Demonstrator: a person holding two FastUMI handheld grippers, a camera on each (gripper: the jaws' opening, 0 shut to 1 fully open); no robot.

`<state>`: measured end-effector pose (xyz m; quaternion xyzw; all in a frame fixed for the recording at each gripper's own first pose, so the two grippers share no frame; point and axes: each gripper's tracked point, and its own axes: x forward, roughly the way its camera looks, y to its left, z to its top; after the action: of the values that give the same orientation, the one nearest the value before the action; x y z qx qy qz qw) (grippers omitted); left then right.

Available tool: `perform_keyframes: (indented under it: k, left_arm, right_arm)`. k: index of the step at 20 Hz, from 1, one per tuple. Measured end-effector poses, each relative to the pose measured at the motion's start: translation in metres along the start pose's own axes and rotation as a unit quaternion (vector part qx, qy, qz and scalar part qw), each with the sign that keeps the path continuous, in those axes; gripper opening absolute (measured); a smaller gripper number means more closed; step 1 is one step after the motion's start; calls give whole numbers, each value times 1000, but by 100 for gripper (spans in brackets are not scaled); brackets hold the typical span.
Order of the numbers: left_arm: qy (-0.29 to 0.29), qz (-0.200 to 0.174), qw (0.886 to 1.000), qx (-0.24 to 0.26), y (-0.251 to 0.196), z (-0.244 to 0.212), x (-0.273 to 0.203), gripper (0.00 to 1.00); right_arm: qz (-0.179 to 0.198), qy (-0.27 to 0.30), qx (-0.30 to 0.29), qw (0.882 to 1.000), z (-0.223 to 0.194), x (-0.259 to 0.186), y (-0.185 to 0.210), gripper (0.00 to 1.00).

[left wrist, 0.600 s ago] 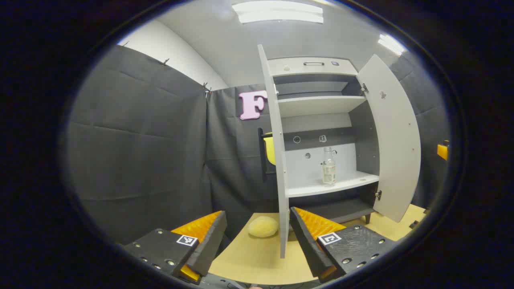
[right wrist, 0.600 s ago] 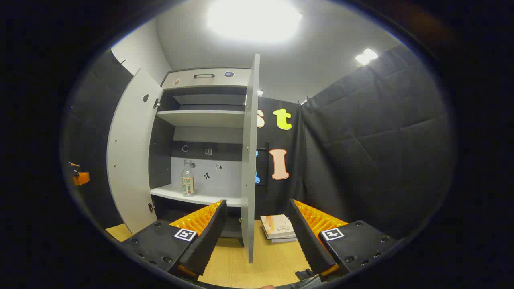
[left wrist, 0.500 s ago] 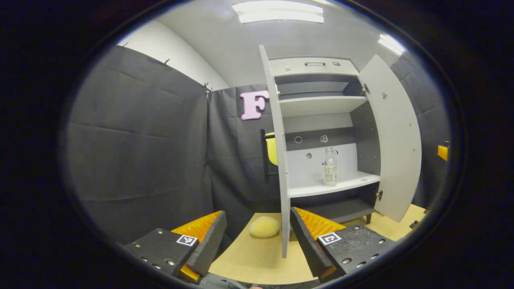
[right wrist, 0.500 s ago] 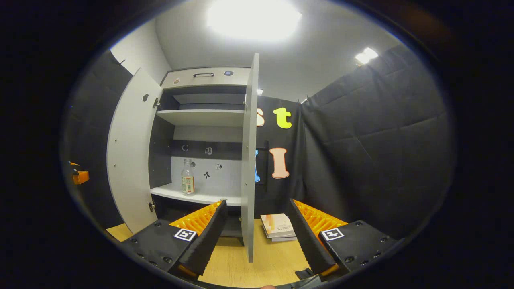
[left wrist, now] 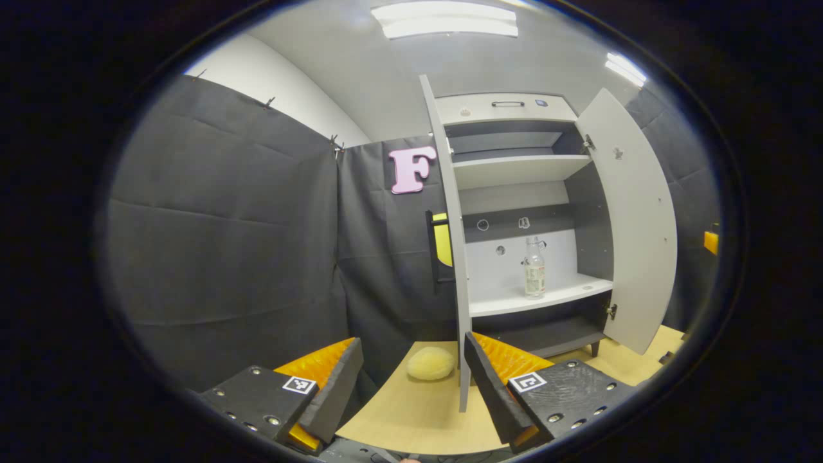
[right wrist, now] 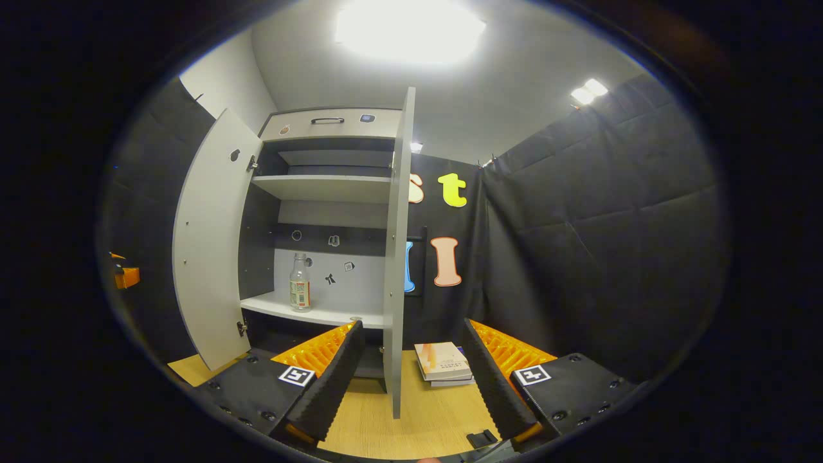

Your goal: Grasp the bottle in the cabinet with the left hand and place it on the coaster, then close the right door with the right hand and the left door with the left hand.

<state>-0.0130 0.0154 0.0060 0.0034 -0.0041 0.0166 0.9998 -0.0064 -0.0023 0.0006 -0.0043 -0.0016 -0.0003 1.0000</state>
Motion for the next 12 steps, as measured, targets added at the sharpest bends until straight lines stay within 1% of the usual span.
perform_keyframes:
  k: [7,12]
  left_arm:
    - [-9,5,1000,-4,-3,4,-12,94]
    - [-19,1,1000,-11,-18,13,-16,94]
  right_arm:
    - [-6,-1,2,1000,-2,-6,-9,96]
    - [-7,-6,-1,1000,-1,-10,-25,96]
